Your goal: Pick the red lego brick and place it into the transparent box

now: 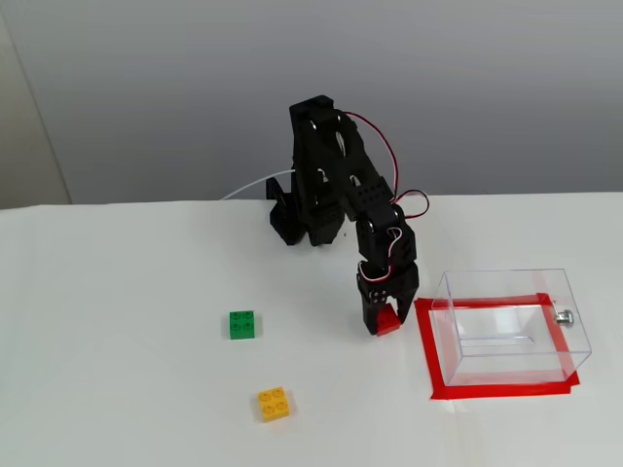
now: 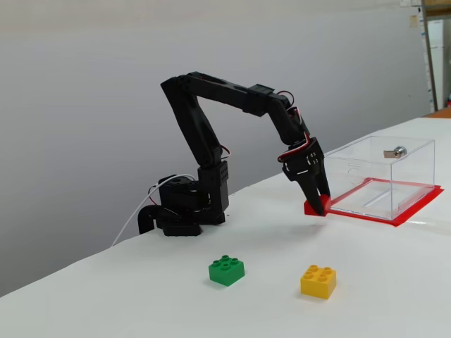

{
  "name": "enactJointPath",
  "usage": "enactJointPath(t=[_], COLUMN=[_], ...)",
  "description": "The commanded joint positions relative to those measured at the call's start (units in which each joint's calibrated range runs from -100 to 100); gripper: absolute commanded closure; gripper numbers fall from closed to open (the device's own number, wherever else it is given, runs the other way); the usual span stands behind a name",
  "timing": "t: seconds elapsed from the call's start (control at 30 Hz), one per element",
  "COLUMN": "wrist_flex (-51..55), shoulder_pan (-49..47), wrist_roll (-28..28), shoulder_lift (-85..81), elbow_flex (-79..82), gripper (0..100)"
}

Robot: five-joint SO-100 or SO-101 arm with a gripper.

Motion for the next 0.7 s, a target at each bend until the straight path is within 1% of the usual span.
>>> enactJointPath(t=[0.0, 0.3, 0.53, 0.67], wrist_flex=[4.86, 10.77, 15.73, 16.26], shoulder_pan=[0.49, 0.56, 0.19, -0.18], wrist_roll=[1.36, 5.59, 6.06, 6.58], shoulder_lift=[-1.00, -1.00, -0.91, -0.83], elbow_flex=[-9.24, -19.45, -30.67, -36.45], gripper=[89, 89, 89, 89])
